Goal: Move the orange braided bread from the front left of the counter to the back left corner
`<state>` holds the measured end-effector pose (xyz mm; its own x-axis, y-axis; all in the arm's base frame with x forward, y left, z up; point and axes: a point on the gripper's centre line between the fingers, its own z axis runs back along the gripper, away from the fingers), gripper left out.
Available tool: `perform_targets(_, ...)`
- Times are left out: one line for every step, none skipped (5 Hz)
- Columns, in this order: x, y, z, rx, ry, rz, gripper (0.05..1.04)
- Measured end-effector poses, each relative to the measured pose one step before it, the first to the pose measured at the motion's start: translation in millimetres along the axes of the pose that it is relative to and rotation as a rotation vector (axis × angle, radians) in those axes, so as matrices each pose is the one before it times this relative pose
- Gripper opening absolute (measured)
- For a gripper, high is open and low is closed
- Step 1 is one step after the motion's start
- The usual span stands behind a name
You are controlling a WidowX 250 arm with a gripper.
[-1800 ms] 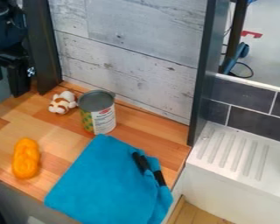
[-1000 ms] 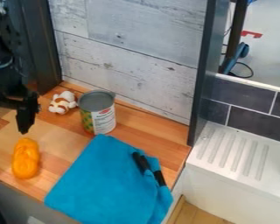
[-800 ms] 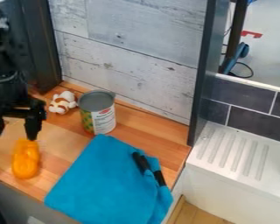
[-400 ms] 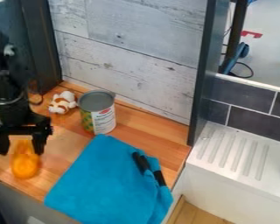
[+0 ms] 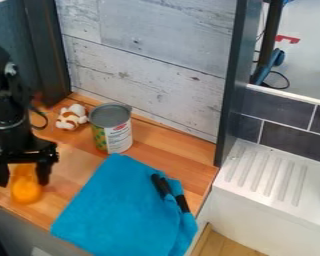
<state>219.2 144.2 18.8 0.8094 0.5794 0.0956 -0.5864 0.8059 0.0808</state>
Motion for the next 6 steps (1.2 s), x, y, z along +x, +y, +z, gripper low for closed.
perform_targets(-0.95,-1.9,-11.26,-0.0293,0.0099,0.036,0.941)
perform_targets(-1.53,-0.65,-0.16,-0.0061,0.0122,0.0048,0.825)
perform_targets(-0.67,1.45,9.89,0.0114,0.0088,-0.0059,0.824)
perform_targets(11.4,-2.22,37.74,0.0245,-0.0497,-0.0578,0.824)
perform_targets(17.18,3.82,28.99,0.0221,0.02,-0.1066,0.824)
perform_targets(21.99,25.17,4.28,-0.0226,-0.0313,-0.1409,0.824)
